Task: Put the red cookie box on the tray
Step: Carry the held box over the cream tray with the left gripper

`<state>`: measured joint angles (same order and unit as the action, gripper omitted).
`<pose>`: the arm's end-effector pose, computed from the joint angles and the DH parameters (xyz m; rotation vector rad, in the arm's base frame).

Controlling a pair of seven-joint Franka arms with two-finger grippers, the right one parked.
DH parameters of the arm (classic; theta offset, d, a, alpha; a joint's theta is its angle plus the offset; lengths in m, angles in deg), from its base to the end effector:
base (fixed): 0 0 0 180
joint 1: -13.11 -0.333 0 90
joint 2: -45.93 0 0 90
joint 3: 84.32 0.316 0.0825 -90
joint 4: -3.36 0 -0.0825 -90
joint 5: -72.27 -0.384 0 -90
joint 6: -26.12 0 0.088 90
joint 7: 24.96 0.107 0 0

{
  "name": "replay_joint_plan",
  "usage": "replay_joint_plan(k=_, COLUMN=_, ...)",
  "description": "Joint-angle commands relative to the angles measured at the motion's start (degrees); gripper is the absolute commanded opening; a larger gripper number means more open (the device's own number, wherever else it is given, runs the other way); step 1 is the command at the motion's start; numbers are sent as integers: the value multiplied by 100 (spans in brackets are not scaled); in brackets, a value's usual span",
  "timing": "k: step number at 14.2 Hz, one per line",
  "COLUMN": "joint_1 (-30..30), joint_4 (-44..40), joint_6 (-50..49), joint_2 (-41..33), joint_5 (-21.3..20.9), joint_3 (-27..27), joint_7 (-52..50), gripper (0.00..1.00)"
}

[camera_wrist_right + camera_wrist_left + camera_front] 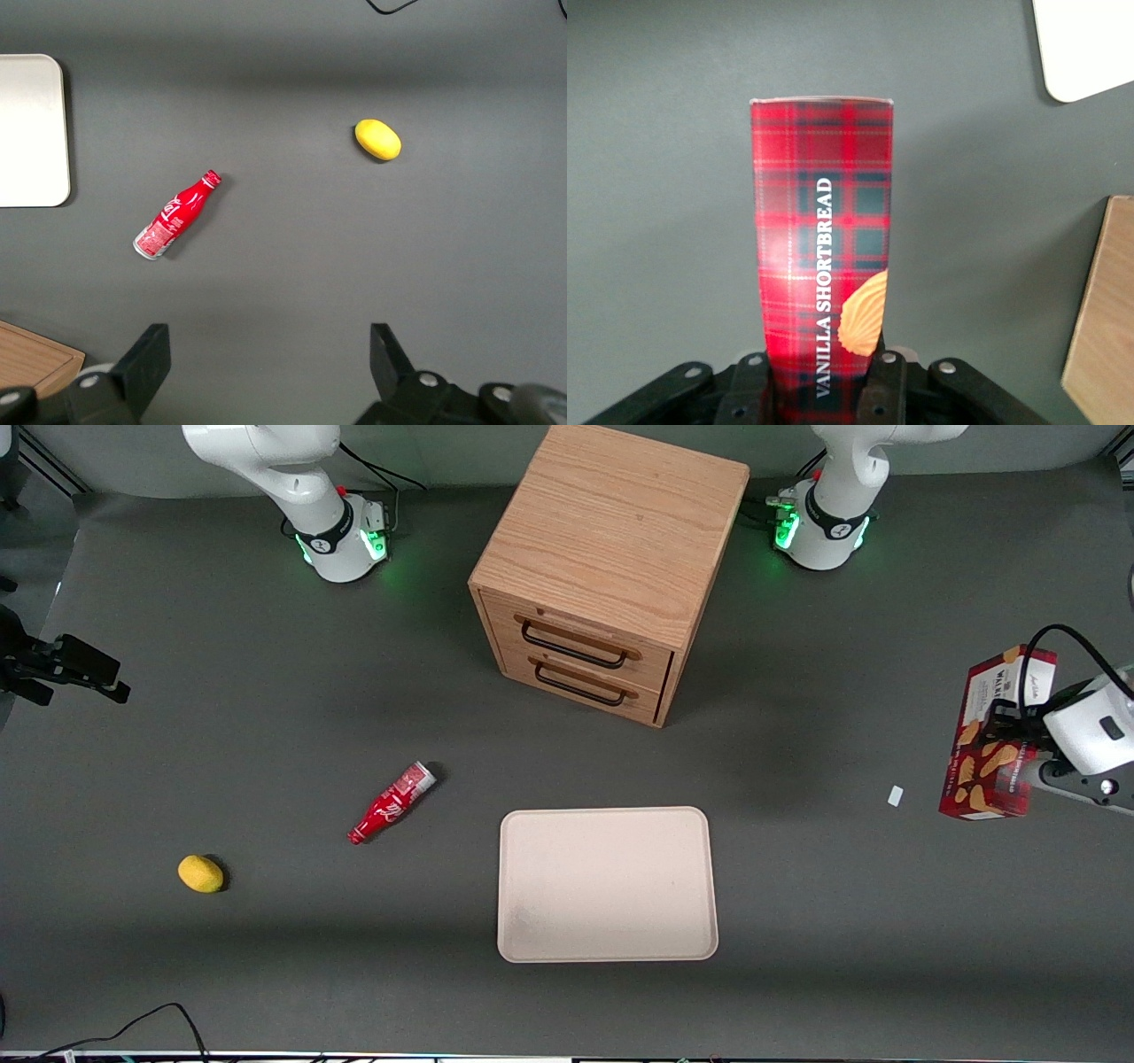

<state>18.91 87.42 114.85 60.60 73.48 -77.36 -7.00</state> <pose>0.6197 0.0020 0.5214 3.0778 -0.4543 -0.2681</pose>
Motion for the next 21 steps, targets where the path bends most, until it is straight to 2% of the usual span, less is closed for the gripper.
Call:
replay_joint_plan(k=1, joint_1=123, joint_4=-267, joint_6=-49, joint_2=158, joint_5=55, joint_3=-430, joint_7=-905, gripper=0)
replay_joint_plan(k=5, joint_1=132, joint_4=-907, joint_6=21, joint_2=771, joint_5=37, joint_3=-1353, joint_7=-2539, gripper=0)
replay_joint_plan(k=7, joint_1=228, joint_4=-1286, joint_6=379, joint_2=1211, joint_5=-7, joint_3=-1723, joint_7=-3252, gripper=0)
replay_joint_plan(k=10, joint_1=702, joint_4=-1489, joint_6=1205, joint_2=1774, joint_5=-261, joint_3=-1759, joint_7=-3904, gripper=0)
replay_joint_plan(k=15, joint_1=1406, joint_4=-2771, joint_6=1680, joint_2=3136, joint_5=-789, joint_3=-1733, joint_7=-5046, gripper=0)
replay_joint_plan(k=17, joint_1=1555, joint_4=-2799, joint_6=2146, joint_2=3418, joint_5=-850, joint_3=-1689, joint_7=-5258, gripper=0)
replay_joint_plan(k=21, joint_1=1653, joint_4=-2825, joint_6=2692, joint_2=3884, joint_5=-1280, joint_3=-1689, joint_7=-5540, gripper=0)
